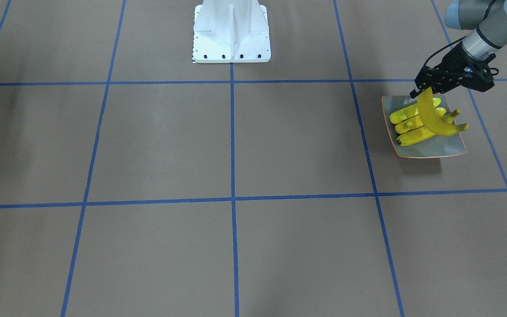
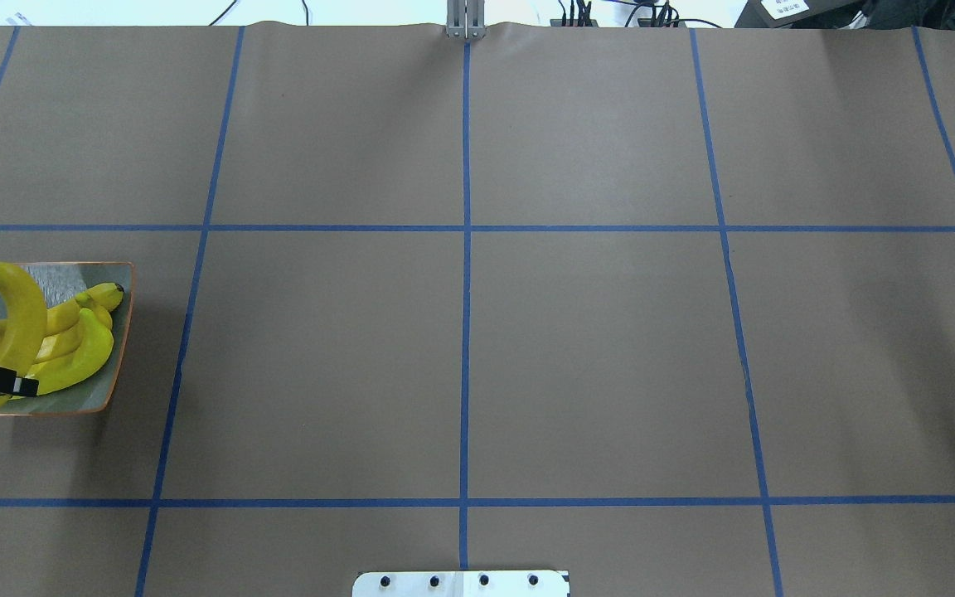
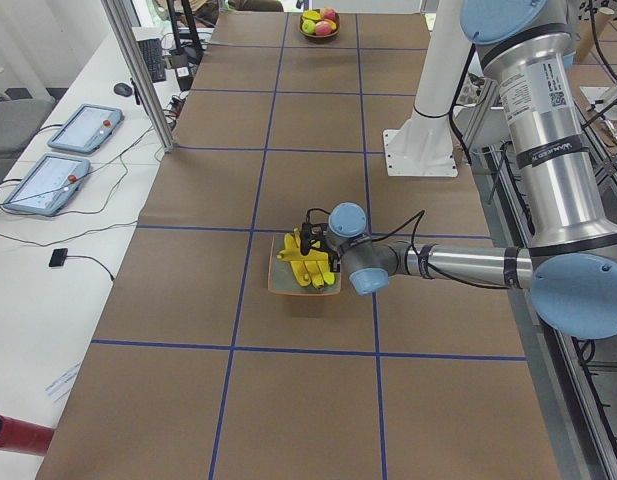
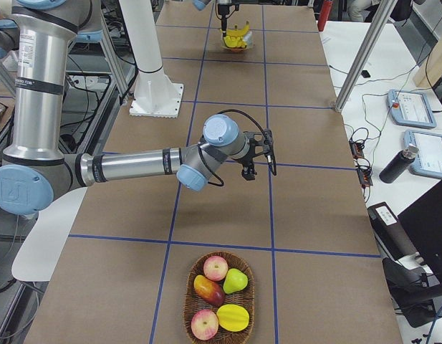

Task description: Transfer all bananas from basket to plate

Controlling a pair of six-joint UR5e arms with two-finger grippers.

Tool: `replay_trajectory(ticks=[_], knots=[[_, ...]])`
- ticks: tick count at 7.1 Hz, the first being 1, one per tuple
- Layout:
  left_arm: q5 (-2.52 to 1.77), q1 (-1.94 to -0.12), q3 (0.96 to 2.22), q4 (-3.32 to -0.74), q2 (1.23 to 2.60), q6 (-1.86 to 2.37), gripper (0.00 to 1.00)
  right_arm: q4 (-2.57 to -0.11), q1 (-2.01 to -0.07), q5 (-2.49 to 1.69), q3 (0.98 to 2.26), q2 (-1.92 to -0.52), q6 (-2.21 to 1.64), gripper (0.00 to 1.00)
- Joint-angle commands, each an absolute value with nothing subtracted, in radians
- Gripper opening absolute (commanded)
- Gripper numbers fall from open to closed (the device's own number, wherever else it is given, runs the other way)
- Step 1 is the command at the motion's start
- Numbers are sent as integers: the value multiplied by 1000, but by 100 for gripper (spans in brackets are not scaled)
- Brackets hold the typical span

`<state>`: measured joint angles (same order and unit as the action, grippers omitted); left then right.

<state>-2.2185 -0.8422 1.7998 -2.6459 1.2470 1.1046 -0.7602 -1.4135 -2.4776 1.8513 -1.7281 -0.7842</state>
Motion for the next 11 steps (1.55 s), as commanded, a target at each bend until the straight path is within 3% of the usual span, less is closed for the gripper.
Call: replay_trajectory(ticks=[1,4,6,9,11], knots=[[-2215,-841,1798,-2645,1246,1075,54,-759,-1423,-2505,1851,-1730,-784,100],[-2198,-841,1798,-2646,1252,1066,62,-762,-1433,-2505,1848,-1729,-784,100],[-2203,-868,1808,-2652,1244,967,100,-764,-1437,-2505,1848,-1732,-784,100],[-2285,-1013,1813,-2632,1247,837,100,-764,-1460,-2499,1803,-1758,-695,100],[-2289,-1195,1818,-2411,1243,485,100,-817,-1483,-2484,1766,-1801,-527,100]])
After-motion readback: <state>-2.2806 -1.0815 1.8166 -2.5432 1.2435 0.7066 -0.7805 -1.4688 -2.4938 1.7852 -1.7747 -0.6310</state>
